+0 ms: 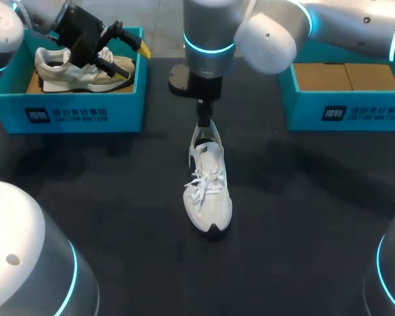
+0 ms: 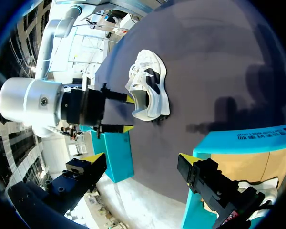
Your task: Take the shoe out of the shoebox, open the shoe tongue, remove and reinsert the insole, then place the shoe into the shoebox
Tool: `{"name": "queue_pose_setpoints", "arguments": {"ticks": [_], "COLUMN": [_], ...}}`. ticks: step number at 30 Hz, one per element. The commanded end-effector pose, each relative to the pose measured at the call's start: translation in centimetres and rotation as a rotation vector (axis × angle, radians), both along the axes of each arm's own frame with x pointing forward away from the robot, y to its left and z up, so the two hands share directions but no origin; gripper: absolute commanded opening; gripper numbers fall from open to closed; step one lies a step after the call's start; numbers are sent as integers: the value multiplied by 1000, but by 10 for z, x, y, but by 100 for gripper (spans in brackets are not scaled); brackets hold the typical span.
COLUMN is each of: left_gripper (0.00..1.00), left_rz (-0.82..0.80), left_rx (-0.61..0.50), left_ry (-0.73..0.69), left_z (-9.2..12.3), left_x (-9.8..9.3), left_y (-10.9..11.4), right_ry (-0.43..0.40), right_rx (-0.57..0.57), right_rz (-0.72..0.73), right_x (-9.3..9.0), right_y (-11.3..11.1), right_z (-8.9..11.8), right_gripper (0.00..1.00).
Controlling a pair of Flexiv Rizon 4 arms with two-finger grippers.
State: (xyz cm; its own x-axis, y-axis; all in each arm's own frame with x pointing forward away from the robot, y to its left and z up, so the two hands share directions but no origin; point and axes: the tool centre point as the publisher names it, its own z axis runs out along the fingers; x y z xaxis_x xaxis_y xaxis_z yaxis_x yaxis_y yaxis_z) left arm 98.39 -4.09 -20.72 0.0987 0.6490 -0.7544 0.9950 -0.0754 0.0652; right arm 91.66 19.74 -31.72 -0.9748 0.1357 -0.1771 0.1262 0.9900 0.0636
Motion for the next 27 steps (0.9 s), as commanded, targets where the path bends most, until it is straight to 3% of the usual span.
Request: {"name": "queue_pose_setpoints", "arguments": {"ticks": [1, 7, 18, 21, 27], "left_gripper": [100, 100, 100, 100, 100], "left_rz": [0, 0, 0, 0, 0], "left_rx": [3, 3, 3, 3, 3], "left_ry": [0, 0, 0, 0, 0], "left_z": [0, 0, 0, 0, 0], "left_x": [0, 0, 0, 0, 0], "left_y": [0, 0, 0, 0, 0], "right_ry": [16, -1, 27, 40, 48], "right_rx": [-6, -33, -50, -54, -54], "right_rz": [9, 36, 52, 54, 55], "right_x": [7, 12, 16, 19, 21], "right_y": [8, 6, -6, -8, -8], "right_z": [-18, -33, -57, -65, -72], "right_gripper": [75, 83, 76, 74, 56]}}
